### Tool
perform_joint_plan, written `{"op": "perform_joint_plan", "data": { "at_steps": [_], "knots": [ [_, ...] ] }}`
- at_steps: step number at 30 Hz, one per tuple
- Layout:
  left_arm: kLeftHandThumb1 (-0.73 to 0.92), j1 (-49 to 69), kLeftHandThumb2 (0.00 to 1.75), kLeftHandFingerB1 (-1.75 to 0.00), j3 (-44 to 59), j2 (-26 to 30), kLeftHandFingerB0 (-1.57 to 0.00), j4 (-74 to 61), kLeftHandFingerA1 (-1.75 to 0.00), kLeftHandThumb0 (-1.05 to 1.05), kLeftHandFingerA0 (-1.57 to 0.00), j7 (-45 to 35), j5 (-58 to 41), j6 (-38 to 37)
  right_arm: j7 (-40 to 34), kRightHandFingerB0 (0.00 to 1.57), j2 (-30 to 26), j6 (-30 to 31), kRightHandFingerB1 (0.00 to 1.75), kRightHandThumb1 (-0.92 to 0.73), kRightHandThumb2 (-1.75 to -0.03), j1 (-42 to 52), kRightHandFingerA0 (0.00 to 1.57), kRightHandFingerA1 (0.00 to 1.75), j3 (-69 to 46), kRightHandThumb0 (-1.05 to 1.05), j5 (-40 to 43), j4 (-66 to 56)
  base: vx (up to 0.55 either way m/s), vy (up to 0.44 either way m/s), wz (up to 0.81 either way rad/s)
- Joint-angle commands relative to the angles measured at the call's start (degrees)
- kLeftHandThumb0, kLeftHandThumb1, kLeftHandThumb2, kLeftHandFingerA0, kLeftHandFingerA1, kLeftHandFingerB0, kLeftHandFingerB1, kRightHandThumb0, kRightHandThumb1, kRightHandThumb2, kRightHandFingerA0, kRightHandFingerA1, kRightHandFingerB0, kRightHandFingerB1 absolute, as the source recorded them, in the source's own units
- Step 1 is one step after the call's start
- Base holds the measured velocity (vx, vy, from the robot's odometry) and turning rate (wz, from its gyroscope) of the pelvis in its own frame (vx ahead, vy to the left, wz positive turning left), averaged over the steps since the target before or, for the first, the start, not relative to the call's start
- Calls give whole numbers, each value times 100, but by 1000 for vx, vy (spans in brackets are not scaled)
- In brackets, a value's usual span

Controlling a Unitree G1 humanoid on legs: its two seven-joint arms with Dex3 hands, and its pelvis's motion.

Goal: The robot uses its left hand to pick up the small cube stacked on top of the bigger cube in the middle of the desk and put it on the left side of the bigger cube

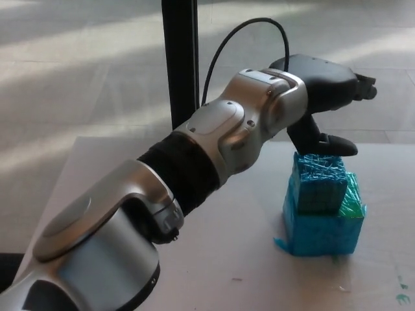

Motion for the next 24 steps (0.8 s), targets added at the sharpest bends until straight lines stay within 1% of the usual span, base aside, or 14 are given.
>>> {"op": "perform_joint_plan", "data": {
  "at_steps": [1, 3, 4, 5, 7, 10, 14, 16, 17, 20, 21, 22, 23, 24],
  "knots": [
    [58, 161, 117, -14, -106, -44, 0, 54, -32, -105, 0, -851, 272, 500, 45, 69, -109, 158, 76, -25, -94, -128, 80, 92, -16, -47, -4, 3, 0, 0, 0],
    [58, 168, 117, -14, -102, -44, 0, 62, -32, -105, 0, -928, 283, 535, 52, 69, -116, 149, 76, -25, -94, -148, 80, 92, -2, -47, -18, 1, 0, 0, 0],
    [58, 196, 118, -15, -130, -66, 0, 82, -35, -105, 0, -1041, 301, 615, 40, 74, -121, 99, 68, -28, -82, -140, 81, 96, -10, -48, -14, -6, 0, 0, 0],
    [82, 200, 76, -4, -158, -104, 0, 146, -42, -105, 0, -1192, 313, 709, 36, 70, -119, 51, 77, -25, -94, -144, 86, 95, -28, -47, 3, 11, 0, 0, 0],
    [81, 239, 73, -2, -162, -145, 0, 211, -45, -105, 0, -1258, 324, 788, 37, 74, -121, 72, 69, -26, -85, -172, 86, 98, -11, -49, -16, 4, 0, 0, 0],
    [81, 319, 74, 0, -213, -190, 0, 244, -44, -105, 0, -1321, 400, 894, 12, 70, -143, 59, 77, -26, -95, -179, 85, 95, 46, -51, -83, -33, 0, 0, 0],
    [81, 448, 72, 0, -130, -274, 0, 290, -36, -105, 0, -1424, 389, 968, 23, 70, -195, 60, 77, -26, -94, -199, 82, 94, 106, -50, -155, -105, 0, 0, 0],
    [81, 520, 69, 0, -48, -344, 0, 353, -37, -105, 0, -1429, 330, 981, 33, 73, -200, 92, 68, -29, -83, -201, 77, 98, 94, -49, -137, -120, 0, 0, 0],
    [79, 670, 69, 0, 105, -407, 0, 341, -46, -105, 0, -1262, 216, 966, 49, 70, -205, 108, 77, -24, -94, -195, 81, 94, 64, -48, -107, -140, 0, 0, 0],
    [82, 790, 68, 0, 253, -467, 0, 328, -55, -105, -1, -1170, 228, 937, 72, 70, -211, 81, 78, -24, -95, -202, 83, 96, 50, -46, -104, -137, 0, 0, 0],
    [82, 862, 68, 0, 328, -516, 0, 329, -53, -105, 0, -1126, 186, 913, 59, 67, -223, 48, 76, -27, -95, -230, 81, 94, 101, -47, -171, -98, 0, 0, 0],
    [61, 922, 112, -23, 472, -588, 0, 345, -40, -105, -1, -1103, 83, 981, 24, 69, -214, 123, 77, -25, -94, -242, 84, 96, 91, -46, -172, -104, 0, 0, 0],
    [62, 976, 113, -24, 574, -643, 0, 347, -48, -105, -10, -1083, 33, 1008, 31, 72, -218, 166, 69, -28, -82, -247, 78, 100, 88, -47, -172, -131, 0, 0, 0],
    [81, 1019, 67, 0, 616, -683, 0, 368, -58, -105, -1, -1090, 28, 935, 33, 69, -213, 180, 77, -25, -94, -253, 81, 94, 77, -45, -164, -137, 0, 0, 0]
  ]
}}
